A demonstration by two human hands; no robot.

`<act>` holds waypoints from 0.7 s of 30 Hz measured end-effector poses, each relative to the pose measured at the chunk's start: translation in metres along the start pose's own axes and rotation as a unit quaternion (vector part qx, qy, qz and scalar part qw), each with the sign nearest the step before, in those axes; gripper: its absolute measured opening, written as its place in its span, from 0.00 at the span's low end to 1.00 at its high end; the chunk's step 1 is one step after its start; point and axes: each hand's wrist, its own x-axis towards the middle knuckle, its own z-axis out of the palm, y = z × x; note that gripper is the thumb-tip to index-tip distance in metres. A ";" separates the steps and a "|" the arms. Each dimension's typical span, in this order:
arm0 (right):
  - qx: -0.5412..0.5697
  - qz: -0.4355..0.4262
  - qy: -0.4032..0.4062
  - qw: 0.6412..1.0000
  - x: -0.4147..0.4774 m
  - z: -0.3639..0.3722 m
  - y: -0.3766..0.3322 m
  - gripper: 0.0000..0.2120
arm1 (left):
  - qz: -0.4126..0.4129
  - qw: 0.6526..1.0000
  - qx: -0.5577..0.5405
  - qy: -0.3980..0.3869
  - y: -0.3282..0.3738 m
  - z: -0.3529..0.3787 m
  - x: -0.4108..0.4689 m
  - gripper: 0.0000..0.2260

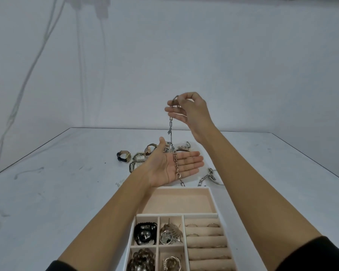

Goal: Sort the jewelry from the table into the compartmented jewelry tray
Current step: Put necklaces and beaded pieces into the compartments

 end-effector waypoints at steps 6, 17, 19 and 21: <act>-0.151 0.010 -0.017 0.988 -0.020 -0.006 0.008 0.06 | 0.022 0.999 -0.044 0.019 0.002 0.004 -0.002 0.47; -0.338 -0.001 -0.037 0.940 -0.070 -0.022 0.009 0.08 | 0.070 0.993 -0.071 0.064 0.004 0.003 0.000 0.39; -0.327 0.005 -0.031 0.945 -0.079 -0.024 0.009 0.09 | 0.071 0.993 -0.072 0.059 0.004 0.005 -0.002 0.37; -0.333 0.004 -0.021 0.943 -0.088 -0.024 0.011 0.11 | 0.067 0.994 -0.064 0.058 0.005 0.006 -0.003 0.33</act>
